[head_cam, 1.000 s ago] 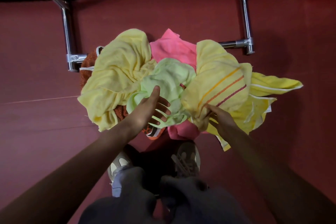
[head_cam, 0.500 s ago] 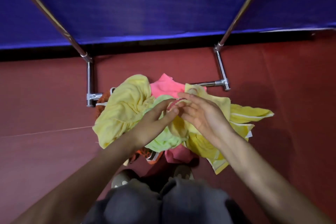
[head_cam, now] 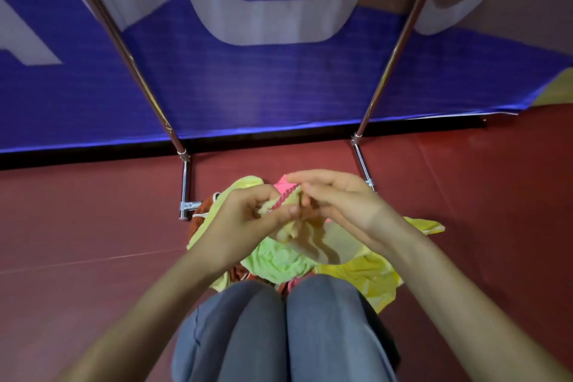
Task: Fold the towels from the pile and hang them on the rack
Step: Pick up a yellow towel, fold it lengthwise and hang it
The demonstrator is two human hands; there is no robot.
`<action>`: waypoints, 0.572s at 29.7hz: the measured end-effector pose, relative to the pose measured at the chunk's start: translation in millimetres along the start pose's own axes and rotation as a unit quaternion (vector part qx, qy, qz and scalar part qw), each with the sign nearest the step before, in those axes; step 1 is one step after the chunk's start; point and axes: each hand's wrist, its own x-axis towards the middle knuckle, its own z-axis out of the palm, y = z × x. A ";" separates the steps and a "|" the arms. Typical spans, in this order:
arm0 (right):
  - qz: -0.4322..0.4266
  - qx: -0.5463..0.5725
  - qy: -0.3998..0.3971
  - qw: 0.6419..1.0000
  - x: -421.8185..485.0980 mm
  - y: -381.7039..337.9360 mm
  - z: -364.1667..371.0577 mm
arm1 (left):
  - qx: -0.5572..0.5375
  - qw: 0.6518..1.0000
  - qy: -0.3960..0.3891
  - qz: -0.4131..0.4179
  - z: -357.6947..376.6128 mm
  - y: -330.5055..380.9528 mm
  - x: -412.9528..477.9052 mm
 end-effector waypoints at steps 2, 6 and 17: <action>-0.019 -0.064 -0.005 0.998 -11.5 -3.7 6.5 | 0.010 1.000 0.005 0.016 -2.0 11.3 -10.1; -0.091 -0.136 0.018 0.986 -35.1 -18.8 21.7 | 0.026 0.999 0.008 0.027 -2.7 39.6 -35.3; -0.151 -0.182 0.034 0.971 -90.2 -51.2 61.7 | 0.115 0.981 -0.007 0.156 6.2 84.0 -97.9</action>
